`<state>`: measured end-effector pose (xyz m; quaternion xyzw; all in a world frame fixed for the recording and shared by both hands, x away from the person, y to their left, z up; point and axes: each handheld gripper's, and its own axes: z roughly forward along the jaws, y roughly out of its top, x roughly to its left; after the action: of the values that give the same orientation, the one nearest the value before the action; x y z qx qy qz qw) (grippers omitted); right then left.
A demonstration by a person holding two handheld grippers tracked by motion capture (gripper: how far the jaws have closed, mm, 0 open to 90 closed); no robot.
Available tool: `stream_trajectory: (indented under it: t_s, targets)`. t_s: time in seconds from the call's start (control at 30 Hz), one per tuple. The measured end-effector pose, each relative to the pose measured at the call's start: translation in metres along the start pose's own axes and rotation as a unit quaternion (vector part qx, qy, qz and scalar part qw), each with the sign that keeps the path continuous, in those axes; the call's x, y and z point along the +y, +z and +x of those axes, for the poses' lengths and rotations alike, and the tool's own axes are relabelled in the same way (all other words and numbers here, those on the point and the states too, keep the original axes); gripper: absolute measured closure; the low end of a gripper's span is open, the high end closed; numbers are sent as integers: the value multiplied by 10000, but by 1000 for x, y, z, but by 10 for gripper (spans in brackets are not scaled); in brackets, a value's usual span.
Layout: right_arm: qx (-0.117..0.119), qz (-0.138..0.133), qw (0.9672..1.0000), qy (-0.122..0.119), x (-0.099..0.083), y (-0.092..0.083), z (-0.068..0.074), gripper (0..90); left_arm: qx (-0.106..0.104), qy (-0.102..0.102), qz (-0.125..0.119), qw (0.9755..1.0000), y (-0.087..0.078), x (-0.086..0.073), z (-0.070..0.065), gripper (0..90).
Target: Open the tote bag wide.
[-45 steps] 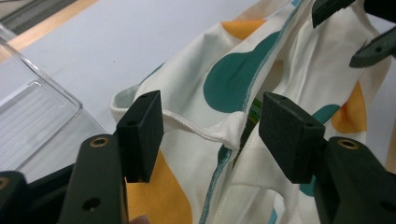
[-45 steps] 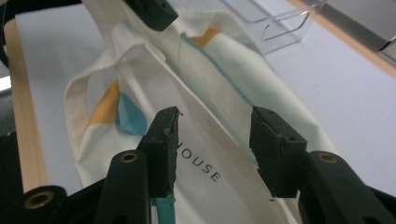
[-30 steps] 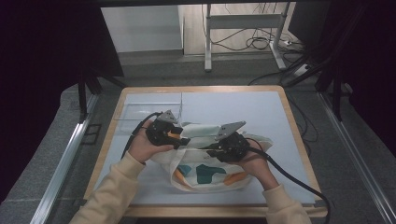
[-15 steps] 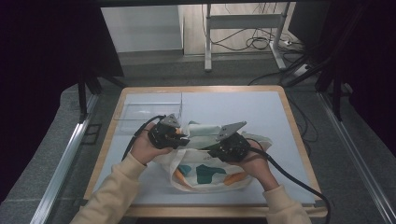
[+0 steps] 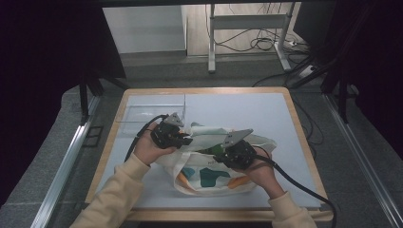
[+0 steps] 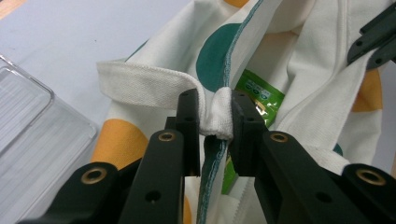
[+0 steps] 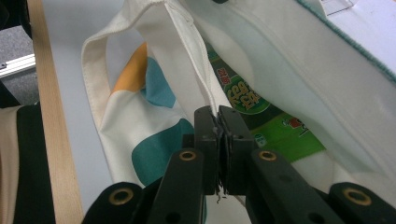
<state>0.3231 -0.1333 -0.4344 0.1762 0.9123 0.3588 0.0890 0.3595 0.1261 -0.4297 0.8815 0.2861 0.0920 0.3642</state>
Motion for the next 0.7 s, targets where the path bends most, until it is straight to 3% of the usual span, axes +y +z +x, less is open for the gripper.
stream_trajectory:
  t_s: [0.23, 0.7]
  targets:
    - [-9, -20, 10000, 3, -2, 0, 1, 864, 21, -96, 38, 9999, 2, 3, 4, 768]
    - [45, 86, 9999, -74, -4, 3, 8, 868, 52, -354, 180, 9992, 8, 10, 28, 770]
